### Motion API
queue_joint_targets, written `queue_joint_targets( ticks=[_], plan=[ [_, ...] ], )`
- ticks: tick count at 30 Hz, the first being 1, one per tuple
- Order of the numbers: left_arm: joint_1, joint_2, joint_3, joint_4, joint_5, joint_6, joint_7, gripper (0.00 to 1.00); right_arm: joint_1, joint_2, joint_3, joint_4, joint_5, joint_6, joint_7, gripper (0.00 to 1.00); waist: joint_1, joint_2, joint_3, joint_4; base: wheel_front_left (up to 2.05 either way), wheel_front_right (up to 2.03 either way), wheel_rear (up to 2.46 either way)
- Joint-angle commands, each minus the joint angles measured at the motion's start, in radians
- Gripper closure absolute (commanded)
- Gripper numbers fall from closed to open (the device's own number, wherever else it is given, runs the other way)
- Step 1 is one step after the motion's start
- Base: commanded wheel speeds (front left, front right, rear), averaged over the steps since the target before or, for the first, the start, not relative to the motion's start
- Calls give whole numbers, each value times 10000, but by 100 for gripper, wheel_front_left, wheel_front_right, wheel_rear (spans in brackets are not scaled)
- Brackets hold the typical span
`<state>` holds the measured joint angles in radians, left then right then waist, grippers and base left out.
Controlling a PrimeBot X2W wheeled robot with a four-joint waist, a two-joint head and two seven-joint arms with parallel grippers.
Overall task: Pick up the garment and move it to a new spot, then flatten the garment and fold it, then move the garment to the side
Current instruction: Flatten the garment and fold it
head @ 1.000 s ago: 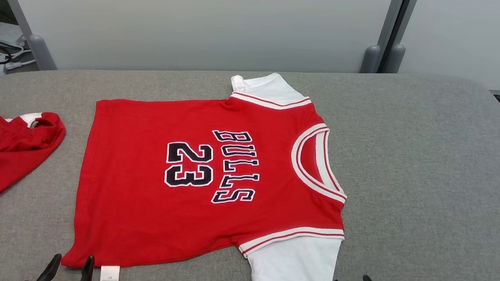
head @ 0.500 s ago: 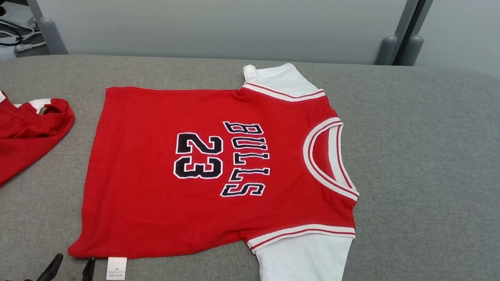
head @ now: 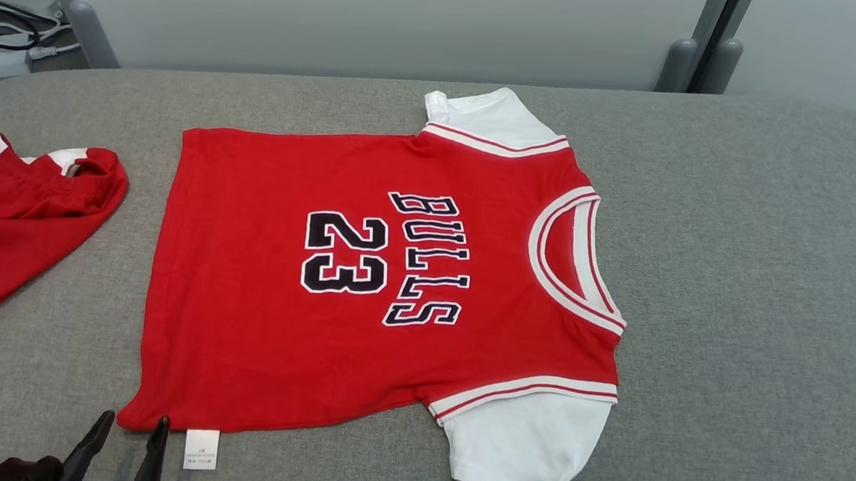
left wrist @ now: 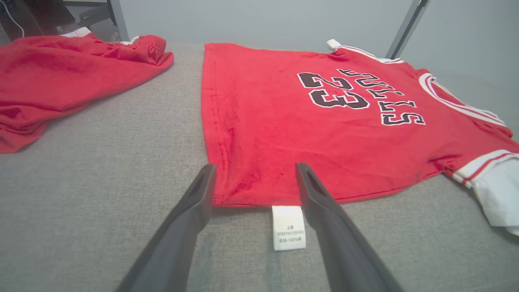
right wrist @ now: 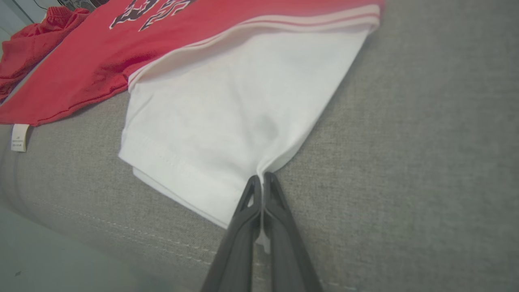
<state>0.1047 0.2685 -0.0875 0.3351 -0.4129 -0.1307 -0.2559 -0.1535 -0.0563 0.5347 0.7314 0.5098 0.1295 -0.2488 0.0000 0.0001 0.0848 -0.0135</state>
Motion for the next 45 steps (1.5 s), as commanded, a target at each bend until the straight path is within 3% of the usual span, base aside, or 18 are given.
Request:
queue_joint_targets(
  ticks=[1,11,18,30,40,42,43,44,45],
  plan=[
    [-564,244,311,-198,-65,0,-59,0,-237,60,278,-21,87,12,-123,100,0,-1,34,2,0,0,0],
    [-825,662,-457,52,-856,0,-59,0,-241,60,-277,-52,-500,12,-128,100,0,-1,180,-198,0,0,0],
    [-1337,988,-898,1125,-825,0,-59,0,-156,60,-183,-396,-538,12,-129,100,0,-1,356,-351,0,0,0],
    [-1836,1045,-399,2415,-594,0,-59,0,-142,61,-173,-654,-678,12,-129,100,0,-1,599,-517,0,0,0],
    [-1940,970,-580,2468,-1079,0,-59,0,-176,61,-180,-866,-752,12,-129,100,0,-1,721,-547,0,0,0],
    [-1950,985,-576,2314,-1223,0,-59,28,-176,61,-204,-911,-782,12,-129,100,0,-1,736,-556,0,0,0],
    [-1933,980,-599,2264,-1319,0,-59,53,-173,61,-204,-921,-787,12,-129,100,0,-1,738,-561,0,0,0],
    [-1933,980,-599,2264,-1319,0,-59,53,-173,61,-204,-921,-787,12,-129,100,0,-1,738,-561,0,0,0],
    [-1920,991,-610,2224,-1401,0,-59,66,-172,61,-206,-933,-786,12,-129,100,0,-1,739,-566,0,0,0]
  ],
)
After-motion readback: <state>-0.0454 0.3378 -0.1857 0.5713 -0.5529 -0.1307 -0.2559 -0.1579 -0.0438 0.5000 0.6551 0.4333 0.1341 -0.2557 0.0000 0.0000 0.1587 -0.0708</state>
